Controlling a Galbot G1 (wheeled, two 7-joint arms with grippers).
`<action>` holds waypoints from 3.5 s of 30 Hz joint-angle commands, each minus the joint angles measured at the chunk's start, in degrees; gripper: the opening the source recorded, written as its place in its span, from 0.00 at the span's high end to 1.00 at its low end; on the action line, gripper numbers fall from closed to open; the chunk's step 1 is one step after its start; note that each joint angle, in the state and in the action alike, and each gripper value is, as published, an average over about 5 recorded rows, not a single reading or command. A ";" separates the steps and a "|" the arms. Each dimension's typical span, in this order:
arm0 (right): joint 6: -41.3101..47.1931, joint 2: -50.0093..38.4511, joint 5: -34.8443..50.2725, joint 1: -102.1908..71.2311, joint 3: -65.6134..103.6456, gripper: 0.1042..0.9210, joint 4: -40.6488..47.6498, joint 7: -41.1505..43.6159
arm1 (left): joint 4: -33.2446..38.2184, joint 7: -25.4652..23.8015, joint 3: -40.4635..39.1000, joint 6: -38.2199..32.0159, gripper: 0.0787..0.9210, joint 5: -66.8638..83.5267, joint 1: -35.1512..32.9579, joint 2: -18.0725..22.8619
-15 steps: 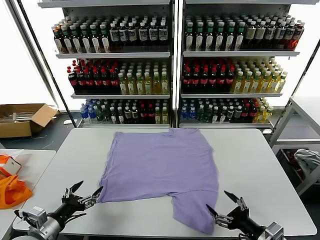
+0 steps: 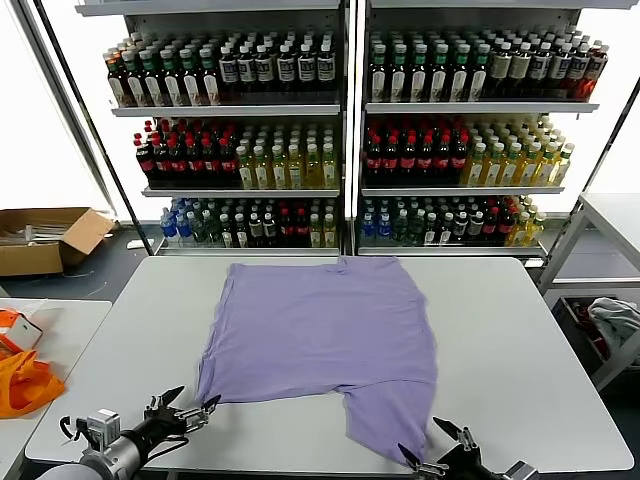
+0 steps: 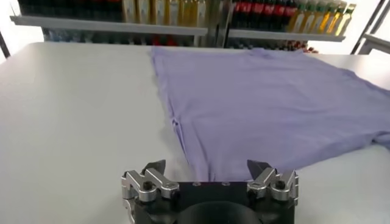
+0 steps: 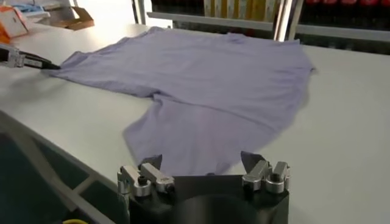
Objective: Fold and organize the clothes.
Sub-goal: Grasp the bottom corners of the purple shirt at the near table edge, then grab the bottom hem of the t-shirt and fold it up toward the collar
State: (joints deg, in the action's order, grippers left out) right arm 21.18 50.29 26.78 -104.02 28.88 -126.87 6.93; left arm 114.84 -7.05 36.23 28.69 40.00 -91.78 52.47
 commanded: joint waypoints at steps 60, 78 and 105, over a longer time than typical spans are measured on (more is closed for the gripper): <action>-9.57 7.51 7.99 -12.71 9.63 0.99 -10.77 -1.23 | 16.66 5.48 5.12 1.73 0.99 -0.02 -9.92 3.79; -10.61 11.16 13.25 17.82 1.89 0.99 3.73 -2.16 | 6.46 5.80 1.37 4.37 0.99 8.64 5.00 2.19; -6.93 12.15 7.26 35.34 -8.04 0.78 23.52 -1.67 | -15.31 5.03 -9.72 4.24 0.99 10.56 26.85 1.73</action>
State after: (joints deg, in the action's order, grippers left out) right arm 13.32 60.95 36.00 -71.87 22.22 -107.68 5.04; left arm 106.50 -1.89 28.78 32.87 49.99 -70.86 53.42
